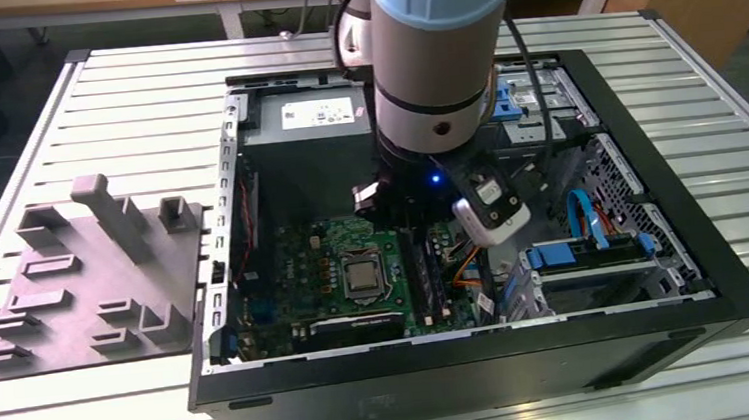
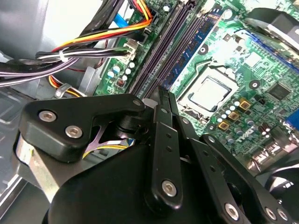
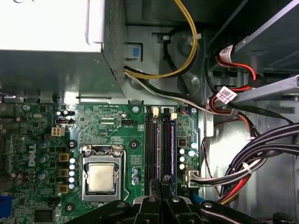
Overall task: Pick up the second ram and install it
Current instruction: 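Insert the second ram into the second slot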
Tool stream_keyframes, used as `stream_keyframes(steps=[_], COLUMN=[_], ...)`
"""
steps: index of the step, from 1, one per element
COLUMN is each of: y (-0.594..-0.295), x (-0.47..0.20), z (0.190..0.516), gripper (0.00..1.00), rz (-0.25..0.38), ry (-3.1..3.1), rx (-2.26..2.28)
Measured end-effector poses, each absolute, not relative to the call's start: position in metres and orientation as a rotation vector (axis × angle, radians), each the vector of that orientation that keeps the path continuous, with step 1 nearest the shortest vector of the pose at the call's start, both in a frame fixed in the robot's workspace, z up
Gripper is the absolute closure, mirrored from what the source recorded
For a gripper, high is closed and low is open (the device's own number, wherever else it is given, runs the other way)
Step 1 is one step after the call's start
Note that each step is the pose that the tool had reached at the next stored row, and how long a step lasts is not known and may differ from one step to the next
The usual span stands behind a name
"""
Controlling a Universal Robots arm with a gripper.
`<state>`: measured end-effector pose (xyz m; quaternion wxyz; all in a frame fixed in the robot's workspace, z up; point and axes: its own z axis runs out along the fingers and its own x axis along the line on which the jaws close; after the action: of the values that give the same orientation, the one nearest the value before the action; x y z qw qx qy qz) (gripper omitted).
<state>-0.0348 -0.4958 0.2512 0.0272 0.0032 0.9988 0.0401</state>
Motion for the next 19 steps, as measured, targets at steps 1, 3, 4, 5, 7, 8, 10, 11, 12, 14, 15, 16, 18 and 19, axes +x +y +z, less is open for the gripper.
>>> stream_keyframes(steps=[1, 3, 4, 5, 7, 8, 10, 11, 12, 14, 15, 16, 18, 19], y=[-0.496, -0.496, -0.496, -0.496, -0.496, -0.496, -0.496, -0.495, -0.495, -0.495, -0.495, -0.495, -0.495, -0.495], x=[-0.035, -0.035, -0.035, -0.035, -0.035, -0.035, -0.035, -0.035, -0.035, -0.035, -0.035, -0.035, -0.035, -0.035], z=[0.249, 0.246, 0.245, 0.244, 0.242, 0.242, 0.240, 0.239, 0.238, 0.237, 0.236, 0.235, 0.234, 0.234], gripper=[0.88, 0.88, 0.88, 0.88, 0.88, 0.88, 0.88, 0.88, 0.88, 0.88, 0.88, 0.88, 0.88, 0.88], rz=[0.124, 0.125, 0.126, 0.128, 0.133, 0.135, 0.138, 0.139, 0.139, 0.139, 0.139, 0.139, 0.139, 0.139], ry=[3.085, 3.085, 3.085, 3.085, 3.084, 3.084, 3.084, 3.084, 3.084, 3.084, 3.084, 3.084, 3.084, 3.084], rx=[0.010, 0.010, 0.010, 0.010, 0.010, 0.010, 0.010, 0.010, 0.010, 0.010, 0.010, 0.010, 0.010, 0.010])
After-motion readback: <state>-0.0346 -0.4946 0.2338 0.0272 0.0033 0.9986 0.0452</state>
